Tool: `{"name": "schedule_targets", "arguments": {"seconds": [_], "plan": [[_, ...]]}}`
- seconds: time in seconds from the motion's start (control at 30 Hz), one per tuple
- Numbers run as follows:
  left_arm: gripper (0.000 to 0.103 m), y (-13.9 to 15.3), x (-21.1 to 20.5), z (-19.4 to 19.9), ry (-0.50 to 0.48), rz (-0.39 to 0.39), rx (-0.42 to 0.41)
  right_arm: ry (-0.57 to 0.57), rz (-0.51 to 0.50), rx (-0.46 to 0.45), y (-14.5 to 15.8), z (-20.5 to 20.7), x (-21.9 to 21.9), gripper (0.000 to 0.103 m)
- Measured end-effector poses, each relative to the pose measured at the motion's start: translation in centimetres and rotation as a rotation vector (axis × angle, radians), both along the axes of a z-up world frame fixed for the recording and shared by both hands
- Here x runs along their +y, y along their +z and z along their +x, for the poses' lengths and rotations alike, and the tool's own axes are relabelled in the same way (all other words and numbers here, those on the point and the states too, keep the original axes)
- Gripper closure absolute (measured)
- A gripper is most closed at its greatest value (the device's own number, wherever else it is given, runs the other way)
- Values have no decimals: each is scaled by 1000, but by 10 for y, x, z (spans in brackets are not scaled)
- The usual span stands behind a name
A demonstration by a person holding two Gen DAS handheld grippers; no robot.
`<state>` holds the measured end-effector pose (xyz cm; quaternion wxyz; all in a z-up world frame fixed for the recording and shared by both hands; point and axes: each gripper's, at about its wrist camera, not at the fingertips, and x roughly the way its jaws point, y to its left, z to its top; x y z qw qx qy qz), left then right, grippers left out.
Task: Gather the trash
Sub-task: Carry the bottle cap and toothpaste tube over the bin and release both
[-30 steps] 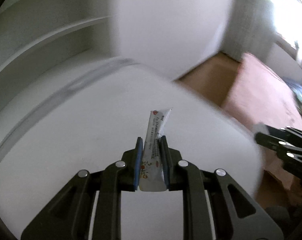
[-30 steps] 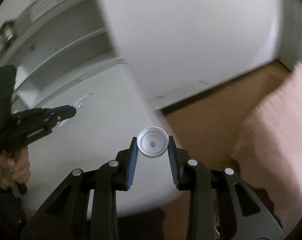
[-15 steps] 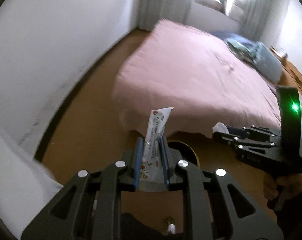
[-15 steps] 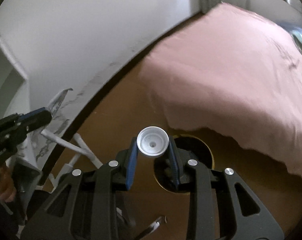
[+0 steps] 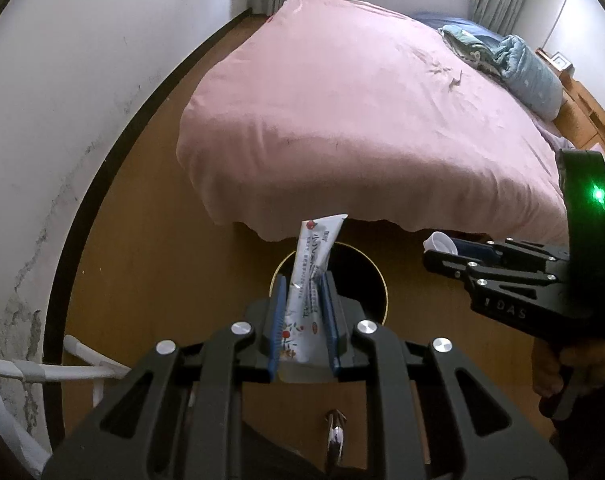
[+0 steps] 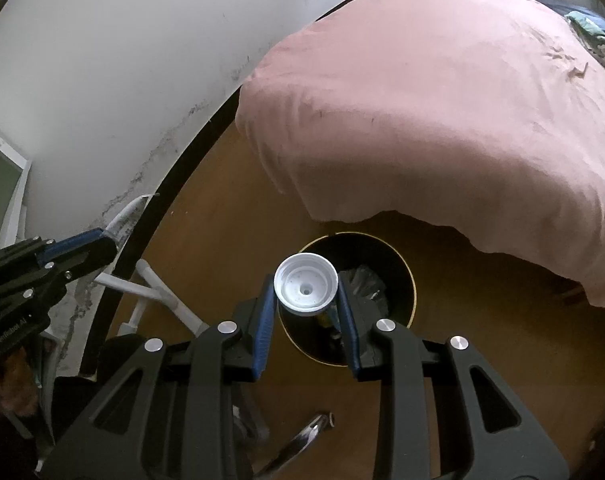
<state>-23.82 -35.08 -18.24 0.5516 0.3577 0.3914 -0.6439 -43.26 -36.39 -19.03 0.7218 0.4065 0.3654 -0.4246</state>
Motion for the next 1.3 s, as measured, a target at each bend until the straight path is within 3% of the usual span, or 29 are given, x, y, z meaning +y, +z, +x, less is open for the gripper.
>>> {"name": "schedule_targets", "arguments": {"seconds": [0.13, 0.33, 0.67, 0.8, 0.93, 0.97, 1.0, 1.07, 1.3], "plan": [[85, -2, -7, -3, 8, 18, -5, -5, 7, 3, 2, -2, -5, 72], [85, -9, -16, -10, 2, 38, -7, -22, 15, -1, 0, -1, -12, 54], [85, -35, -39, -36, -46, 116, 68, -80, 2, 3, 4, -26, -17, 47], [85, -45, -48, -55, -91, 121, 73, -116, -6, 5, 11, -43, -15, 47], [83, -45, -52, -65, -115, 110, 82, -139, -32, 6, 24, -55, -9, 39], [74, -44, -52, -66, -118, 112, 79, -142, -39, 6, 28, -57, -8, 39], [54, -41, -51, -66, -114, 106, 70, -143, -44, 5, 31, -58, -7, 38], [26, -29, -46, -62, -99, 58, 55, -145, -62, 2, 39, -58, -3, 35], [9, 44, -2, -16, -2, -105, -26, -59, -149, -27, 79, -19, 8, 24]]}}
